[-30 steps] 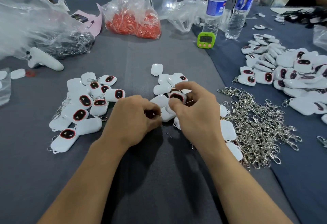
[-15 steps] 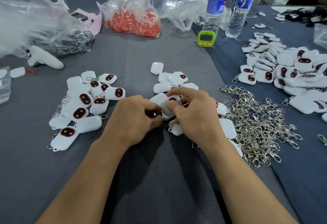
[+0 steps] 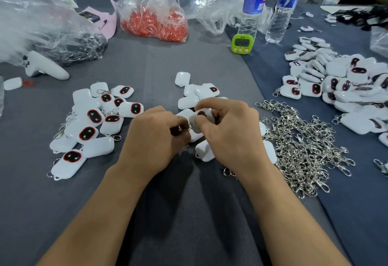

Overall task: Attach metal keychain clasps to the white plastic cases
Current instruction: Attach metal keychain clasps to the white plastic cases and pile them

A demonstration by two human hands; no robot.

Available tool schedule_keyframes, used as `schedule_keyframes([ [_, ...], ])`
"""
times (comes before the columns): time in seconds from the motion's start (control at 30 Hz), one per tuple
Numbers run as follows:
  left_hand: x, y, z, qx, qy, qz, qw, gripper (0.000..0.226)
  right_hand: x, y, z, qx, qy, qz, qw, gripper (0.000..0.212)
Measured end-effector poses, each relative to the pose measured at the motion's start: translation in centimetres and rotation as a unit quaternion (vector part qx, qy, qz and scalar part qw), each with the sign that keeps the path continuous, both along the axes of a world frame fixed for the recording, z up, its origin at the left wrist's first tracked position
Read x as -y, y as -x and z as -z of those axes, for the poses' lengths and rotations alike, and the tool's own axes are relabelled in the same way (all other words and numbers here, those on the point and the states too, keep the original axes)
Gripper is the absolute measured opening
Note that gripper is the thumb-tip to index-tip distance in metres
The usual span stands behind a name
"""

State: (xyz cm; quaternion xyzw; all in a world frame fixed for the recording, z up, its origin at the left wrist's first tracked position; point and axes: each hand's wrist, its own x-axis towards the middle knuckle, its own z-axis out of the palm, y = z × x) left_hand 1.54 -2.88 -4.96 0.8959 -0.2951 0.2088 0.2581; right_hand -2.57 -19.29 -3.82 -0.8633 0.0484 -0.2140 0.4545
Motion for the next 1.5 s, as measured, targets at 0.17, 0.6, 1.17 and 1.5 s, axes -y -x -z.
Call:
schedule_keyframes([
  [0.17, 0.1, 0.0, 0.3, 0.005, -0.015, -0.014, 1.0, 0.013, -0.4, 0.0, 0.1, -0.023, 0.019, 0.004, 1.0, 0.012],
  [0.6, 0.3, -0.2, 0.2, -0.11, 0.179, -0.036, 0.977, 0.025, 0.0, -0.4, -0.4, -0.113, -0.351, -0.009, 0.929, 0.009],
  [1.17, 1.3, -0.2, -0.5, -0.333, 0.421, 0.087, 0.84, 0.02, 1.2, -0.3, -1.2, -0.129, -0.479, -0.072, 0.865, 0.027],
  [1.5, 1.1, -0.3, -0.6, -0.31, 0.407, 0.079, 0.855, 0.009, 1.4, -0.3, -1.0, -0.128, -0.469, -0.084, 0.87, 0.023],
])
